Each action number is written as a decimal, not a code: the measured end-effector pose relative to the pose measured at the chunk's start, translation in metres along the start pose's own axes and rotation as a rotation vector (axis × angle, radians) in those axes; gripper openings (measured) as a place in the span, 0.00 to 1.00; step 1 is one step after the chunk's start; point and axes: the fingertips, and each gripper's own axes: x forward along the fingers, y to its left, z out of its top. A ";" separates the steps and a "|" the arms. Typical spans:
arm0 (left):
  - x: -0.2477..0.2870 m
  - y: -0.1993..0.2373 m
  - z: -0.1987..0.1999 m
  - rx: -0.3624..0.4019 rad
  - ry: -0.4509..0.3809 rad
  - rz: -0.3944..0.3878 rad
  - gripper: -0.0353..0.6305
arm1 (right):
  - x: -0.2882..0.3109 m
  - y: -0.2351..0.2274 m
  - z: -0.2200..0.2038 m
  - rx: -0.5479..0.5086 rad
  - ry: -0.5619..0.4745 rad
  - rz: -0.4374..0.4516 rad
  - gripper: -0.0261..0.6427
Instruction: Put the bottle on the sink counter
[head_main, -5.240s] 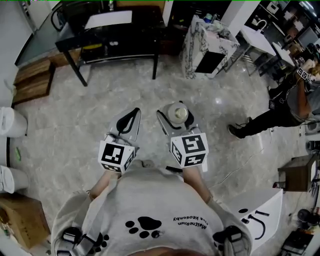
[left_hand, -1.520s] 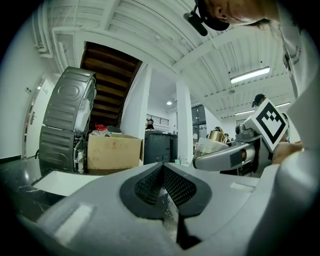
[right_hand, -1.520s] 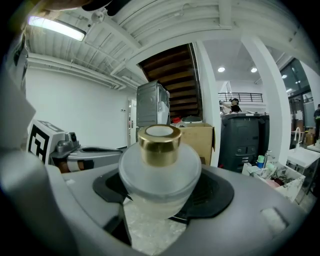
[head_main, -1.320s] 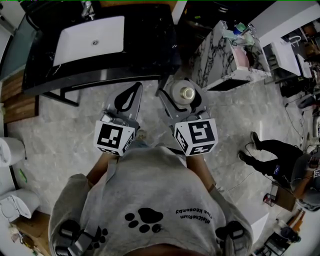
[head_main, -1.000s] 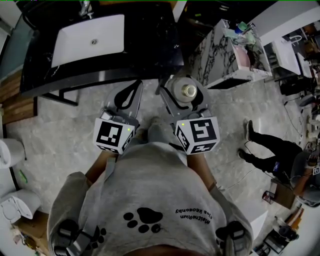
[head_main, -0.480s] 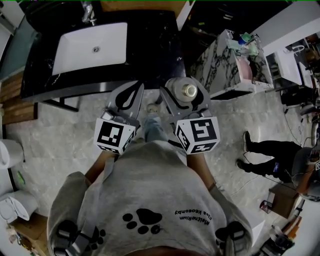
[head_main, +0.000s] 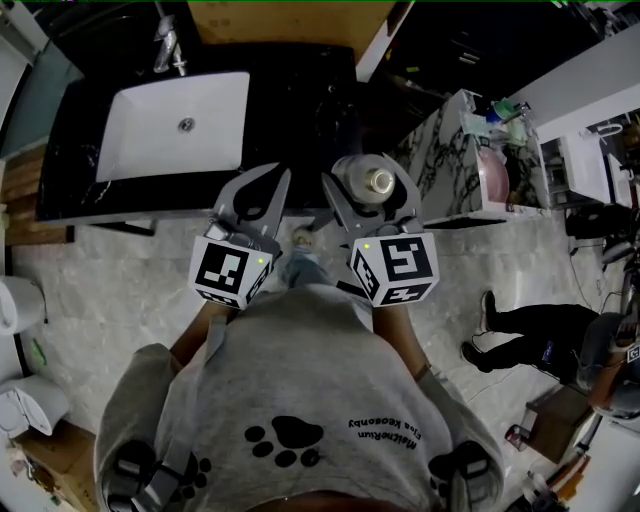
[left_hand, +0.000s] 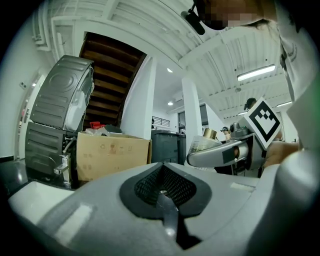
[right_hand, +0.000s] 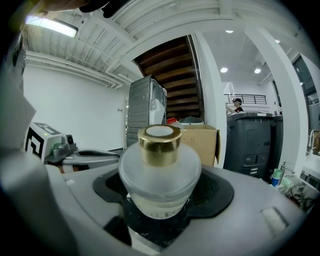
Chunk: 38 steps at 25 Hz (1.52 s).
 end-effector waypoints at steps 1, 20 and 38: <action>0.010 0.003 0.001 -0.001 0.000 0.005 0.06 | 0.007 -0.008 0.002 -0.001 0.001 0.005 0.54; 0.150 0.051 -0.004 0.017 0.023 0.080 0.06 | 0.122 -0.113 0.002 -0.006 0.037 0.103 0.54; 0.225 0.099 -0.023 -0.007 0.068 0.014 0.06 | 0.211 -0.154 -0.006 -0.012 0.085 0.062 0.54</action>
